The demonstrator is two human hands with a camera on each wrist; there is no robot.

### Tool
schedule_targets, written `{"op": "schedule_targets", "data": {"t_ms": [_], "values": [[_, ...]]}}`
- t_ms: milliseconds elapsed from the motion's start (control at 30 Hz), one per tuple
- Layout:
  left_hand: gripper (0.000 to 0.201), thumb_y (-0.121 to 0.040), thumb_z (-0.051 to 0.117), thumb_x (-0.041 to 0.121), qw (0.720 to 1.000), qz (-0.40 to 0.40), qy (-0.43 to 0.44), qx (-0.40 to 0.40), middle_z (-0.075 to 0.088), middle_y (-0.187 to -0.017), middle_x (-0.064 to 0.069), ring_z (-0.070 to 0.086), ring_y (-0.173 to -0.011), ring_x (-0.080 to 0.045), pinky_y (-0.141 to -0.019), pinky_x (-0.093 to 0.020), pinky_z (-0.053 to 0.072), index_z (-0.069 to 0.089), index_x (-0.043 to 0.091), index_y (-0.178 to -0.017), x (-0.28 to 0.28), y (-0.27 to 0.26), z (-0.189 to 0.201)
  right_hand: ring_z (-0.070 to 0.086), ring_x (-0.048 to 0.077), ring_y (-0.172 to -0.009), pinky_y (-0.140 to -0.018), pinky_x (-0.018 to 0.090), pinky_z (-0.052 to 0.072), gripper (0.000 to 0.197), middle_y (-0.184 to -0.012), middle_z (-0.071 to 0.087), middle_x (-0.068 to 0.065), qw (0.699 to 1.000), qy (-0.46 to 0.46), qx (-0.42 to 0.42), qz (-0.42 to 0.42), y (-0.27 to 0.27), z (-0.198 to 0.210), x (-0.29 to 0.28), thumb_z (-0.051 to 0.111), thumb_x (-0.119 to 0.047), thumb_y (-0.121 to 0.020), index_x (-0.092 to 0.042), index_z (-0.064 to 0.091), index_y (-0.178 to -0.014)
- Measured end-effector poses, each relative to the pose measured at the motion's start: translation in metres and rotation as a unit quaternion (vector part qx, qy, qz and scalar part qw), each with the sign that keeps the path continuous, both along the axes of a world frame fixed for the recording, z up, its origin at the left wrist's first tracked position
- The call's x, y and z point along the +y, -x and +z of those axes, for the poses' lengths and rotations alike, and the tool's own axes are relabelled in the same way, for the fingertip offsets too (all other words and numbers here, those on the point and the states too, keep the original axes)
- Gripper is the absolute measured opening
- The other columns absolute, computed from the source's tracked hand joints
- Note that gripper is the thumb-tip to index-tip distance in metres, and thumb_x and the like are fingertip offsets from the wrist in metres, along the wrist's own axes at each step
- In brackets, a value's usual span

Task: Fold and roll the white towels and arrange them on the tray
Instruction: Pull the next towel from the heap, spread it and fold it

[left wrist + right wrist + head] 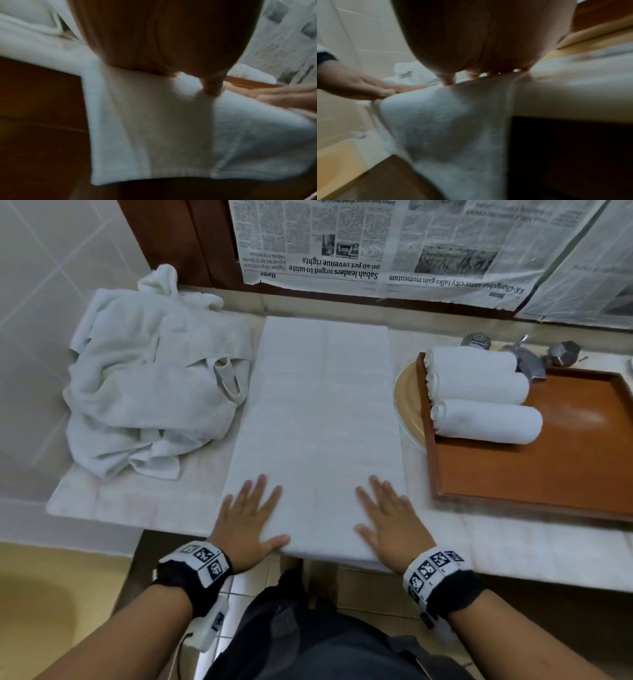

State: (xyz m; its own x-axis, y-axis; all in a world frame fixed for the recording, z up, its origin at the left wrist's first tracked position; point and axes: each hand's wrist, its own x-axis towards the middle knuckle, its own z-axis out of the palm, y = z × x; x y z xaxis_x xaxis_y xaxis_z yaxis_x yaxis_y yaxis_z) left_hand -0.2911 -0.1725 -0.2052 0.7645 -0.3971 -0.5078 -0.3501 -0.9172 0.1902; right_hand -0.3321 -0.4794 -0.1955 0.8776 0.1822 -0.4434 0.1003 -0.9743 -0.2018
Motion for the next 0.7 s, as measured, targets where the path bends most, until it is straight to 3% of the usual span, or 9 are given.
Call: {"op": "schedule_targets", "data": {"t_ms": [100,167,233,333,367,433,533,633,700], "values": [[0.089,-0.085,0.016,0.081,0.990,0.136,-0.044,-0.001,-0.040,-0.154,-0.001,-0.026,-0.147,-0.021,-0.118,-0.051,-0.008,-0.028,0.037,-0.148,0.021,-0.018,0.001,-0.011,0.025,-0.153,-0.123,0.041,0.001,0.074,-0.163,-0.022,0.008,0.992,0.029,-0.006,-0.121,-0.015,0.009,-0.016,0.028,-0.052,-0.103,-0.019,-0.008,-0.158],[0.087,-0.092,0.024,0.072,0.983,0.175,-0.051,-0.014,-0.038,-0.155,-0.006,-0.024,-0.148,-0.025,-0.119,-0.051,-0.008,-0.024,0.031,-0.151,0.011,-0.033,0.006,-0.011,0.025,-0.153,-0.123,0.038,-0.001,0.074,-0.164,-0.019,0.010,0.992,-0.005,-0.046,-0.118,-0.026,0.018,-0.003,0.033,-0.047,-0.104,-0.014,-0.005,-0.159],[0.086,-0.088,0.016,0.074,0.993,0.105,-0.024,-0.047,-0.040,-0.153,-0.005,-0.024,-0.148,-0.027,-0.119,-0.050,-0.007,-0.023,0.030,-0.151,-0.012,-0.046,0.011,-0.014,0.022,-0.152,-0.122,0.036,-0.003,0.074,-0.163,-0.022,0.006,0.995,-0.056,-0.062,-0.052,-0.037,0.023,0.023,0.038,-0.044,-0.104,-0.017,-0.004,-0.159],[0.089,-0.076,0.004,0.077,0.999,-0.033,0.023,0.006,-0.042,-0.148,0.003,-0.025,-0.148,-0.024,-0.119,-0.047,-0.006,-0.019,0.036,-0.151,-0.038,-0.060,0.011,-0.017,0.023,-0.151,-0.122,0.040,-0.002,0.076,-0.162,-0.026,0.003,0.998,-0.055,0.015,-0.011,-0.054,0.012,0.042,0.035,-0.051,-0.103,-0.021,-0.006,-0.159],[0.088,-0.077,0.007,0.076,0.999,-0.036,0.009,0.028,-0.042,-0.147,0.004,-0.024,-0.148,-0.024,-0.119,-0.047,-0.006,-0.018,0.037,-0.152,-0.034,-0.069,0.007,-0.017,0.025,-0.151,-0.122,0.042,-0.002,0.078,-0.162,-0.027,0.004,0.998,-0.034,0.034,-0.038,-0.062,0.008,0.037,0.034,-0.054,-0.102,-0.022,-0.008,-0.159],[0.086,-0.081,0.010,0.073,0.998,0.040,-0.029,0.039,-0.039,-0.151,0.001,-0.021,-0.149,-0.027,-0.119,-0.050,-0.003,-0.018,0.035,-0.152,-0.014,-0.094,0.001,-0.017,0.028,-0.151,-0.122,0.043,0.000,0.082,-0.161,-0.028,0.009,0.992,0.001,0.046,-0.115,-0.080,0.007,0.021,0.034,-0.057,-0.101,-0.018,-0.011,-0.158],[0.081,-0.095,0.018,0.068,0.988,0.155,-0.026,0.014,-0.020,-0.161,-0.015,-0.010,-0.150,-0.033,-0.121,-0.051,0.000,-0.016,0.025,-0.154,0.011,-0.137,0.009,-0.014,0.027,-0.152,-0.124,0.040,0.004,0.082,-0.162,-0.025,0.012,0.984,-0.016,0.024,-0.176,-0.108,0.019,0.009,0.036,-0.052,-0.102,-0.011,-0.008,-0.158],[0.081,-0.097,0.009,0.064,0.992,0.045,0.109,-0.051,-0.009,-0.160,-0.026,-0.005,-0.148,-0.043,-0.119,-0.050,0.000,-0.002,0.008,-0.155,-0.021,-0.156,0.033,-0.016,0.023,-0.151,-0.124,0.038,0.002,0.080,-0.162,-0.026,0.006,0.993,-0.059,-0.003,-0.107,-0.133,0.024,0.033,0.040,-0.048,-0.102,-0.014,-0.007,-0.158],[0.071,-0.098,0.014,0.057,0.984,-0.032,0.163,0.068,-0.015,-0.162,-0.010,-0.013,-0.149,-0.029,-0.121,-0.044,-0.005,-0.004,0.019,-0.155,-0.048,-0.159,0.038,-0.016,0.023,-0.152,-0.124,0.040,0.001,0.080,-0.163,-0.025,0.004,0.998,-0.054,0.025,-0.023,-0.146,0.015,0.047,0.040,-0.051,-0.102,-0.017,-0.005,-0.159]]}}
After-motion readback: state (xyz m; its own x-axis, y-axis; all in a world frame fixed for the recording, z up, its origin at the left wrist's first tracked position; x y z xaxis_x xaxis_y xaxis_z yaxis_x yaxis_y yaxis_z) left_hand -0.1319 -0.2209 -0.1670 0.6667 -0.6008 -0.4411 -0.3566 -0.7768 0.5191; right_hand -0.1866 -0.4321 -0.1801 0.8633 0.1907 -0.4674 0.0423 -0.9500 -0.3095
